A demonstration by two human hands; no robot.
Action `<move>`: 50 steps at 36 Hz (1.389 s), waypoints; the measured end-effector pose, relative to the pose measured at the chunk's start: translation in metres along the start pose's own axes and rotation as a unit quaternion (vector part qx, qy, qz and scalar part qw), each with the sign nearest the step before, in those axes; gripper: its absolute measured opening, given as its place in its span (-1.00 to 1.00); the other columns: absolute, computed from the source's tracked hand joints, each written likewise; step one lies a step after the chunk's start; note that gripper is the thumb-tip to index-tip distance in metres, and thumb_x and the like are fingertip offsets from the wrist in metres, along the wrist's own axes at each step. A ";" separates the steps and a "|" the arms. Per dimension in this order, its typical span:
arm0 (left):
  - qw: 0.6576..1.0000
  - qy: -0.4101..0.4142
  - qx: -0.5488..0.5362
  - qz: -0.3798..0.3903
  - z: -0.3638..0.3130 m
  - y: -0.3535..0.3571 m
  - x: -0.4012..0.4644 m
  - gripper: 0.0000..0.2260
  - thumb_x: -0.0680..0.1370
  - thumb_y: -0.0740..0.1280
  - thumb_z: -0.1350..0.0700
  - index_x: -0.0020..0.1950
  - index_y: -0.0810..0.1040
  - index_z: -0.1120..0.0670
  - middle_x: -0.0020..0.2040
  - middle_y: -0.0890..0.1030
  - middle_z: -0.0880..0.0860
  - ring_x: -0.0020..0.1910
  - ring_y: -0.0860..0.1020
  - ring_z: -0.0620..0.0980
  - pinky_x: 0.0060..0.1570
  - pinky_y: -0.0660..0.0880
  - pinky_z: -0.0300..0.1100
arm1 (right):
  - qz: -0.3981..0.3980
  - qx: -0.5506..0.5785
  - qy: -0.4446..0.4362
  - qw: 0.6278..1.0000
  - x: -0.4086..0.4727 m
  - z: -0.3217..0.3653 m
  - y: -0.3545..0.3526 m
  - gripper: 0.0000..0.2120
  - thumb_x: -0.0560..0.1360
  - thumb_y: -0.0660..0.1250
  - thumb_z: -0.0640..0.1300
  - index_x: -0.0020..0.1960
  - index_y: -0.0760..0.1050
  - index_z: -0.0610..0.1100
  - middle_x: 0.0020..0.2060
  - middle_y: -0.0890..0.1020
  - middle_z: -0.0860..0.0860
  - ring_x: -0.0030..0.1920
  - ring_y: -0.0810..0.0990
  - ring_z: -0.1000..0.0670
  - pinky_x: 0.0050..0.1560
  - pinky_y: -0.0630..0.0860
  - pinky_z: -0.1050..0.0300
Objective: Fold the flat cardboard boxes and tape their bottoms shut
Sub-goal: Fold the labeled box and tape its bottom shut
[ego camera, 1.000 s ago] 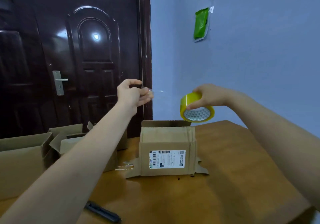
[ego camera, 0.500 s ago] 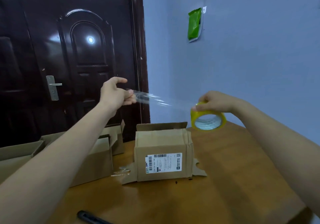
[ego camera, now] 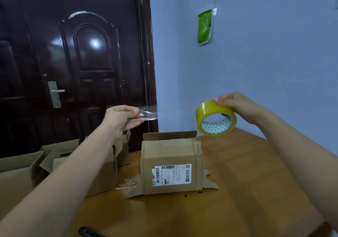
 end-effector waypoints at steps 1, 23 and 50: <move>1.000 -0.012 -0.014 0.004 -0.001 0.000 -0.001 -0.95 0.52 0.35 0.32 -0.10 0.60 0.23 -0.21 0.65 0.18 -0.27 0.69 0.04 -0.29 0.63 -0.23 | 0.002 0.006 -0.001 1.000 0.000 -0.002 -0.001 -0.61 0.38 0.40 0.16 -0.35 0.45 -0.15 -0.51 0.43 0.03 -0.44 0.44 0.04 -0.23 0.38 0.15; 0.993 0.054 0.095 -0.040 0.003 0.006 0.003 -0.95 0.52 0.37 0.27 -0.14 0.60 0.21 -0.19 0.63 0.18 -0.29 0.66 0.04 -0.38 0.59 -0.26 | 0.005 -0.380 0.084 0.921 0.009 -0.020 -0.004 -0.52 0.37 0.39 0.27 -0.39 0.37 -0.10 -0.43 0.41 -0.01 -0.39 0.41 0.00 -0.35 0.27 0.13; 0.998 -0.018 0.052 0.022 0.028 0.010 0.020 -0.93 0.55 0.29 0.31 -0.09 0.55 0.27 -0.33 0.61 0.15 -0.39 0.62 0.04 -0.39 0.62 -0.17 | 0.068 -0.106 0.089 0.988 -0.005 -0.059 -0.027 -0.66 0.41 0.43 0.12 -0.29 0.45 -0.13 -0.44 0.51 0.06 -0.38 0.50 0.04 -0.31 0.39 0.19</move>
Point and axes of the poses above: each hand's wrist, its own x-axis towards the middle knuckle, its own y-axis out of the palm, z = x × y, the point moved 3 cm from there along x, towards the middle knuckle
